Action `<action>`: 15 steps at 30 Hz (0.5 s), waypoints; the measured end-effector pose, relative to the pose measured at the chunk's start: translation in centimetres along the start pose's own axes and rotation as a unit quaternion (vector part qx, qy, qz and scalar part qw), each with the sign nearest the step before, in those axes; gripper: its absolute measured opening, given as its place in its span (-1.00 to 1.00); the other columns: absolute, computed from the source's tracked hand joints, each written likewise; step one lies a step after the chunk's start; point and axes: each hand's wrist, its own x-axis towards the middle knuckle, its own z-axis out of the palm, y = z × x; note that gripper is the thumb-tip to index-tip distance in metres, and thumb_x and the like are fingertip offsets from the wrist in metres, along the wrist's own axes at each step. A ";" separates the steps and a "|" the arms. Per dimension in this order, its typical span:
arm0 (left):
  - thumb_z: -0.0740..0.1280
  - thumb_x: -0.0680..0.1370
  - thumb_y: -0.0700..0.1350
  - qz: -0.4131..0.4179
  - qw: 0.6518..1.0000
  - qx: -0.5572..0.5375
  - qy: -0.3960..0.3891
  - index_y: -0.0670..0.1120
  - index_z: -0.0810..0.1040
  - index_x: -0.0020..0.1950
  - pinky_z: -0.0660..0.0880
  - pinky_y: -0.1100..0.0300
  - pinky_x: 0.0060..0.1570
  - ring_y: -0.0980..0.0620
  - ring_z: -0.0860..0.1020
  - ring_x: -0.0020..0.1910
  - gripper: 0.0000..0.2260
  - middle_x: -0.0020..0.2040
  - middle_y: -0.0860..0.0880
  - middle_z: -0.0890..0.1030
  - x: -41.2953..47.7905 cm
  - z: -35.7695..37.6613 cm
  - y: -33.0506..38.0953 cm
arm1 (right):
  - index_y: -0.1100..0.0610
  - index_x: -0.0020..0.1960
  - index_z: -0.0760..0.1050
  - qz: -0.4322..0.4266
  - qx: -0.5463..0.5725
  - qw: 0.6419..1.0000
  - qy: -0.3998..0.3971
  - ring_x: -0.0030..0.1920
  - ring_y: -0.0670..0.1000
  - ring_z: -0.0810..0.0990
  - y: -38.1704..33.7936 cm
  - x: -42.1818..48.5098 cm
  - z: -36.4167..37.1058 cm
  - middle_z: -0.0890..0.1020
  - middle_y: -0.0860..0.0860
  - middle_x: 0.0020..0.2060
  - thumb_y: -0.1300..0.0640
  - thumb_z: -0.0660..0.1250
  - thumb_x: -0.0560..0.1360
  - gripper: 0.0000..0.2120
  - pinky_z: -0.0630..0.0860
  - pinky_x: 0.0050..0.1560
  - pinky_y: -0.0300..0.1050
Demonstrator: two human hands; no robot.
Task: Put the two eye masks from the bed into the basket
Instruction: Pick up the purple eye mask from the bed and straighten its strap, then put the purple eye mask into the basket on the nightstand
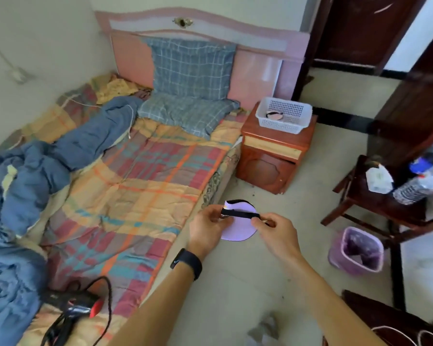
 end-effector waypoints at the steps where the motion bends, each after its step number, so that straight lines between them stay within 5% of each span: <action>1: 0.48 0.41 -0.08 -0.004 0.999 0.019 -0.032 0.15 0.62 -0.14 0.53 0.18 -0.08 0.08 0.65 -0.07 -0.88 -0.15 0.15 0.69 0.7 1.0 0.4 | -0.02 -0.15 0.62 -0.005 -0.005 1.000 0.016 -0.28 -0.03 0.57 0.5 0.6 -1.3 0.65 -0.10 -0.34 0.02 0.42 0.45 -0.95 0.40 -0.28 -0.20; 5: 0.38 0.50 0.01 0.051 0.963 0.221 -0.148 0.12 0.63 0.12 0.46 0.22 0.01 0.07 0.62 0.10 -0.80 0.06 0.06 0.71 4.3 4.7 2.2 | -0.07 -0.13 0.57 -0.044 -0.060 0.995 0.071 -0.23 -0.19 0.57 2.4 3.2 -7.0 0.65 -0.14 -0.26 0.06 0.39 0.48 -0.96 0.35 -0.27 -0.37; 9: 0.20 0.58 0.17 0.127 0.867 0.466 -0.127 0.05 0.16 0.56 0.25 -0.08 0.44 -0.14 0.25 0.50 -0.41 0.54 -0.09 0.30 9.3 8.0 5.5 | -0.07 -0.13 0.54 -0.057 -0.088 0.989 0.104 -0.23 -0.09 0.55 3.1 7.0 -12.5 0.62 -0.16 -0.26 0.08 0.40 0.49 -0.93 0.32 -0.26 -0.40; 12: 0.15 0.58 0.20 0.174 0.845 0.498 -0.087 0.08 -0.02 0.60 0.00 -0.17 0.53 -0.09 -0.02 0.59 -0.35 0.62 -0.05 0.07 12.3 10.5 8.1 | -0.01 -0.12 0.56 -0.054 -0.105 0.984 0.136 -0.19 0.03 0.55 3.3 10.1 -16.1 0.62 -0.11 -0.25 0.06 0.39 0.49 -0.97 0.41 -0.21 -0.16; 15: 0.14 0.59 0.19 0.194 0.835 0.510 -0.067 0.09 -0.02 0.60 -0.04 -0.19 0.52 -0.07 -0.05 0.59 -0.37 0.63 -0.03 0.04 15.5 12.8 10.2 | 0.04 -0.06 0.61 -0.056 -0.099 0.979 0.167 -0.16 0.06 0.57 3.2 13.6 -18.6 0.65 -0.05 -0.22 0.05 0.41 0.49 -0.93 0.48 -0.10 -0.04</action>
